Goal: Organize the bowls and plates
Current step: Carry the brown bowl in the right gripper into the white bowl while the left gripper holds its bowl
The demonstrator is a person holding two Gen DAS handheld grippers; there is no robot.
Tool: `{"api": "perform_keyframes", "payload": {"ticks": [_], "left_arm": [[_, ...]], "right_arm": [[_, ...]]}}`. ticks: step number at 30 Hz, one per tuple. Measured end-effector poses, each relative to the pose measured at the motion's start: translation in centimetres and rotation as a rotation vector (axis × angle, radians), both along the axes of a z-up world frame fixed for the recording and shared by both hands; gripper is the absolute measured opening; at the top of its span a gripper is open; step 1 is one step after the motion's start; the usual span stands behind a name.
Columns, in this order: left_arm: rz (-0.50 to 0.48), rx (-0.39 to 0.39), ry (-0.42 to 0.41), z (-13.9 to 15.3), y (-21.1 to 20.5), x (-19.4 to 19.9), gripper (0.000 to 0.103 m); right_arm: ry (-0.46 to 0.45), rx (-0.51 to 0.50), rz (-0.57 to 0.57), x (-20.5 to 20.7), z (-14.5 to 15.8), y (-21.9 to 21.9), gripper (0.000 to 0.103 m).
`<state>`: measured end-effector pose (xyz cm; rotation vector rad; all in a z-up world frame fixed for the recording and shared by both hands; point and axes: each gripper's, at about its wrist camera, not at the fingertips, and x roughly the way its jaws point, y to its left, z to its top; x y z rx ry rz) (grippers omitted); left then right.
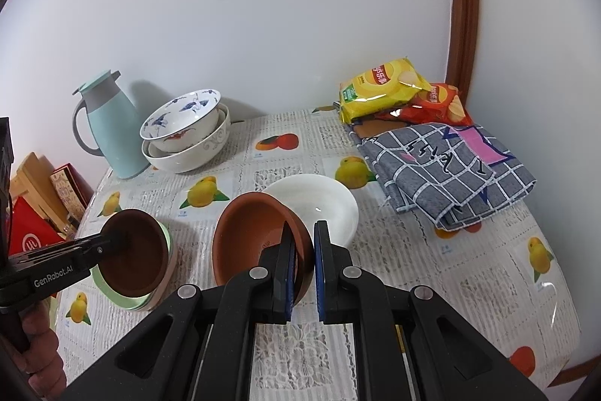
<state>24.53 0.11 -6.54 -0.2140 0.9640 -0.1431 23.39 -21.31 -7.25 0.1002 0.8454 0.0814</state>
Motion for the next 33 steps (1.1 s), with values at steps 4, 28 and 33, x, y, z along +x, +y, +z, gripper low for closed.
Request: {"api": "perform_keyframes", "payload": {"ticks": [4, 28, 33], "left_arm": [[-0.004, 0.007, 0.005, -0.4, -0.2, 1.0, 0.009], [0.019, 0.006, 0.047, -3.5, 0.1, 5.8, 0.009], [0.022, 0.006, 0.053, -4.0, 0.2, 6.6, 0.009]], "right_arm": [[0.008, -0.002, -0.003, 1.3, -0.7, 0.0, 0.009], [0.098, -0.035, 0.027, 7.6, -5.8, 0.8, 0.009], [0.131, -0.039, 0.031, 8.6, -7.4, 0.9, 0.009]]}}
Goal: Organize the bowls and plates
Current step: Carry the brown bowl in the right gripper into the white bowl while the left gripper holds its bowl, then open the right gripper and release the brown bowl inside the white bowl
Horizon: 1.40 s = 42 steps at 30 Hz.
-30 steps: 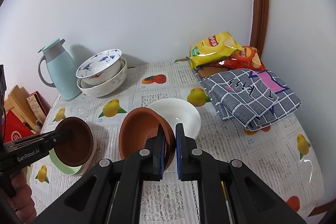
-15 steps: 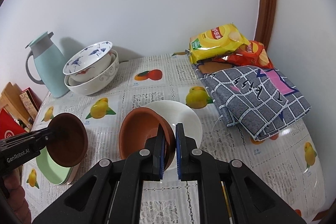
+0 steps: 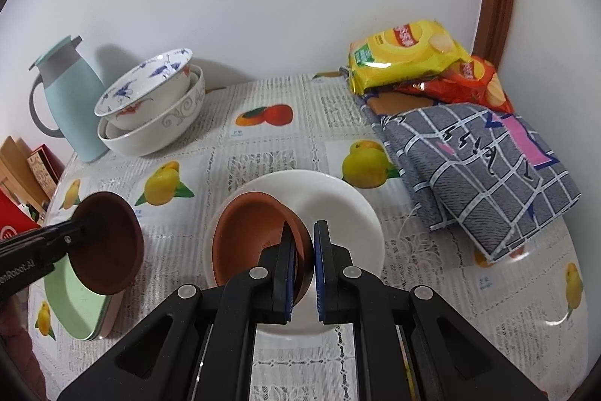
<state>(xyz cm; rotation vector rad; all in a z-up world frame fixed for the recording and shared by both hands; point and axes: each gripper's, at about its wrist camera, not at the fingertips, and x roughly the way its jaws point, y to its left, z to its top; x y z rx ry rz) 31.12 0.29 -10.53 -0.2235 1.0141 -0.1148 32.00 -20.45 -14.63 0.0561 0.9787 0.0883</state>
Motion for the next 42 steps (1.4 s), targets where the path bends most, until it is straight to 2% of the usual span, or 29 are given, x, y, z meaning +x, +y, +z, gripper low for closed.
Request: {"api": "perform_keyframes", "payload": {"ticks": [7, 22, 27, 39, 42], "left_arm": [[0.000, -0.002, 0.016, -0.9, -0.1, 0.8, 0.009], [0.001, -0.003, 0.029, -1.6, -0.2, 1.2, 0.009], [0.002, -0.004, 0.031, -1.7, 0.0, 1.1, 0.009], [0.002, -0.021, 0.034, -2.0, -0.1, 0.6, 0.009], [0.002, -0.023, 0.028, -1.9, -0.2, 0.2, 0.009]], "right_arm": [[0.039, -0.002, 0.000, 1.0, -1.7, 0.0, 0.009], [0.088, -0.013, 0.023, 2.0, -3.4, 0.5, 0.009], [0.094, -0.079, 0.011, 2.6, -3.9, 0.5, 0.009], [0.125, -0.138, 0.027, 3.3, -4.6, 0.6, 0.011], [0.110, -0.200, 0.037, 3.0, -4.8, 1.2, 0.013]]}}
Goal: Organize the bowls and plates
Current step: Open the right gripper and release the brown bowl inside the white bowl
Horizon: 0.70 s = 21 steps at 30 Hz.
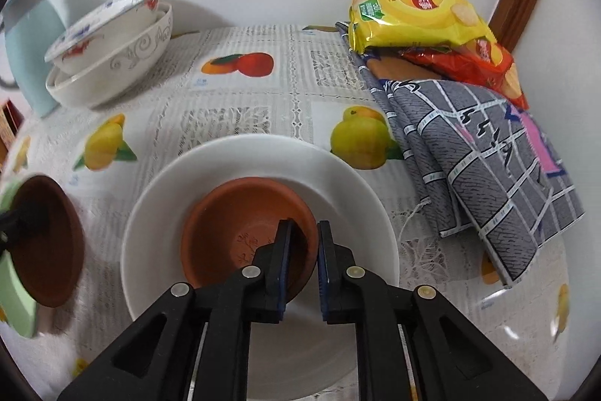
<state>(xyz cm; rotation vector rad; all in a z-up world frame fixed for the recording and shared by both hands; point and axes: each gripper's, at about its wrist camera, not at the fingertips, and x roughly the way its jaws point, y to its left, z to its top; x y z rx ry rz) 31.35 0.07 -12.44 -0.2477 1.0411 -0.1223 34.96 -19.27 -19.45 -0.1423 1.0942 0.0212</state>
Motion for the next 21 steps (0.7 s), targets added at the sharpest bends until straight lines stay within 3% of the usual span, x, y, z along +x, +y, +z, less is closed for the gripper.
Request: {"api": "perform_keyframes", "payload": {"ticks": [10, 12, 15, 21], "left_arm": [[-0.022, 0.000, -0.022, 0.5, -0.1, -1.3, 0.009], [-0.020, 0.001, -0.024, 0.6, -0.1, -1.5, 0.009], [-0.017, 0.003, -0.031, 1.0, -0.1, -1.8, 0.009], [-0.013, -0.008, -0.048, 2.0, -0.8, -2.6, 0.009]], "right_arm": [[-0.012, -0.025, 0.021, -0.3, 0.0, 0.6, 0.022], [-0.020, -0.006, 0.020, -0.5, 0.3, 0.5, 0.028], [-0.048, 0.005, 0.014, -1.1, 1.3, 0.4, 0.036], [-0.110, 0.058, -0.012, -2.7, 4.5, -0.9, 0.040]]}}
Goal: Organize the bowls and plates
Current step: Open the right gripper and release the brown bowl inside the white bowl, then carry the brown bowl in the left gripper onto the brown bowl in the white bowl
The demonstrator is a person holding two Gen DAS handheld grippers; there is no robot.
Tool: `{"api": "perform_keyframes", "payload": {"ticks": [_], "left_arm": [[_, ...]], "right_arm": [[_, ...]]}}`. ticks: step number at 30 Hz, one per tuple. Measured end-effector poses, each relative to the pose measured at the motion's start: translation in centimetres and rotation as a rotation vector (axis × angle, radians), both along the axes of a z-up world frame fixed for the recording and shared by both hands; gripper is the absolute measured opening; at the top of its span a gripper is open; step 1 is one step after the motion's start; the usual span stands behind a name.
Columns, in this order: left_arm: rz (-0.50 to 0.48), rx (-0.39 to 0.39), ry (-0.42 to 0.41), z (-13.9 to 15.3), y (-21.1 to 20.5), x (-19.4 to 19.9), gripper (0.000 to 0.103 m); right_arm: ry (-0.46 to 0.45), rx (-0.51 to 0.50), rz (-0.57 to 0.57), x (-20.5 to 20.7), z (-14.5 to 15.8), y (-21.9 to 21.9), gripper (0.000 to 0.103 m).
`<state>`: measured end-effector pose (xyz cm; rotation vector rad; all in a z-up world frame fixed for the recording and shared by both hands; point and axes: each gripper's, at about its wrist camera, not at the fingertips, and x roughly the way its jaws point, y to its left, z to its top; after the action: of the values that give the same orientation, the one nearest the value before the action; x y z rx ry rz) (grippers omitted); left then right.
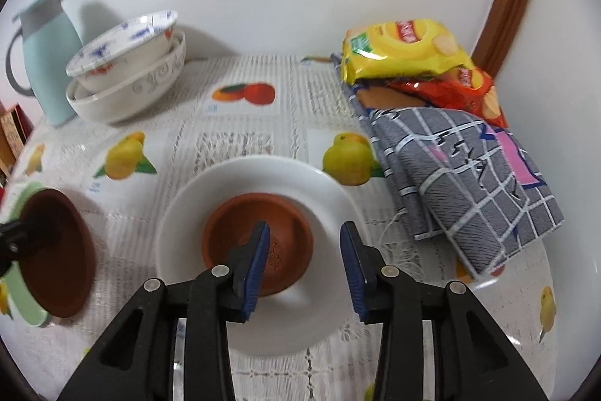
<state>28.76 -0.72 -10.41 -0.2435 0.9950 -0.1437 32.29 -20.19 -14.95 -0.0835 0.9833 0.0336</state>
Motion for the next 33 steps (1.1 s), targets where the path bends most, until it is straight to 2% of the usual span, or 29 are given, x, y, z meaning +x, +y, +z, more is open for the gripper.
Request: {"api": "perform_keyframes", "payload": {"ticks": [7, 13, 22, 33], "left_arm": [[-0.021, 0.004, -0.003, 0.9, -2.4, -0.5, 0.009], [-0.048, 0.026, -0.009, 1.6, -4.8, -0.6, 0.009], [-0.075, 0.084, -0.010, 1.5, -7.8, 0.9, 0.009], [-0.080, 0.123, 0.040, -0.7, -10.1, 4.0, 0.009]], "right_arm": [[-0.078, 0.028, -0.035, -2.5, 3.5, -2.4, 0.044], [-0.118, 0.058, -0.069, -3.8, 4.8, -5.2, 0.048], [-0.135, 0.105, -0.088, -3.1, 4.0, -8.3, 0.049], [-0.154, 0.147, -0.050, -0.8, 2.4, -9.7, 0.051]]}}
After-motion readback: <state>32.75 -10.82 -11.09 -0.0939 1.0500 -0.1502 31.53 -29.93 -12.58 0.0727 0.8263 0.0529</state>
